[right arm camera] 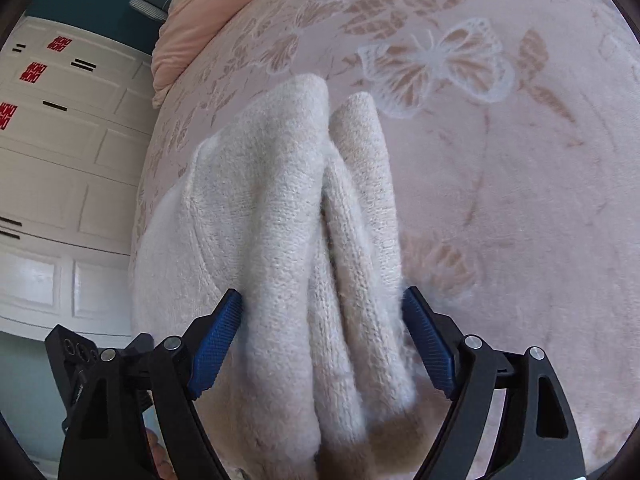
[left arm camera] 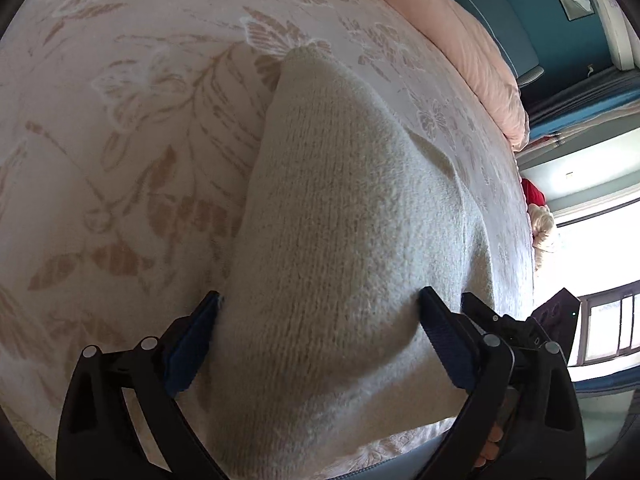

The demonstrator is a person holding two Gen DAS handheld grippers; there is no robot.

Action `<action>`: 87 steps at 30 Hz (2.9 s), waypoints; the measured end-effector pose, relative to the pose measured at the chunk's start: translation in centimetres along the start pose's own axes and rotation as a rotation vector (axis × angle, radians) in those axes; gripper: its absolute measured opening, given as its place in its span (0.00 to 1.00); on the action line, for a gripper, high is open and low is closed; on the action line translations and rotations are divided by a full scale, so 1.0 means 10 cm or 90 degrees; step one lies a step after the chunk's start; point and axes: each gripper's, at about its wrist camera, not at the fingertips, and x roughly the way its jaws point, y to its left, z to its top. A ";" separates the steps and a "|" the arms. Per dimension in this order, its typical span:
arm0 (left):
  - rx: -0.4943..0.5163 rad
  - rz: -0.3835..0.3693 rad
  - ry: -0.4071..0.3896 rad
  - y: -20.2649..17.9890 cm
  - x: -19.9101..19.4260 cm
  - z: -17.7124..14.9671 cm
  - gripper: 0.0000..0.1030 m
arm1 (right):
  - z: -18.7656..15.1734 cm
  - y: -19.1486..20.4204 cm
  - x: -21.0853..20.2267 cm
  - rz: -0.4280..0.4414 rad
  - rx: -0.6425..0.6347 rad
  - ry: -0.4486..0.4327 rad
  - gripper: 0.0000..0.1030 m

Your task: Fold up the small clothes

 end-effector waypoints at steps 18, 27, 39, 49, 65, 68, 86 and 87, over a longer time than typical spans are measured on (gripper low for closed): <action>0.208 0.169 -0.093 -0.72 -0.13 0.02 0.56 | 0.21 0.18 -0.77 -0.069 -0.064 -0.120 0.36; 0.174 0.199 -0.089 -0.64 -0.26 -0.38 0.62 | -0.15 0.33 -0.25 -0.143 -0.182 -0.022 0.11; 0.174 0.248 -0.068 -0.54 -0.04 -0.46 0.64 | -0.03 0.03 -0.37 -0.147 -0.164 -0.044 0.12; 0.244 0.231 -0.166 -1.09 -0.47 -0.17 0.71 | 0.10 0.71 -0.65 -0.147 -0.236 -0.102 0.17; 0.282 0.315 -0.107 -1.12 -0.15 -0.27 0.71 | -0.19 0.55 -0.83 -0.173 -0.180 -0.117 0.21; 0.278 0.314 -0.101 -1.12 -0.17 -0.35 0.71 | -0.14 0.40 -0.73 -0.188 -0.165 -0.116 0.39; 0.167 0.270 -0.019 -0.28 -0.01 -0.54 0.62 | -0.13 0.27 -0.83 -0.076 -0.117 -0.124 0.13; 0.174 0.268 -0.021 -0.31 -0.01 -0.54 0.62 | -0.15 0.21 -0.78 -0.098 -0.125 -0.114 0.13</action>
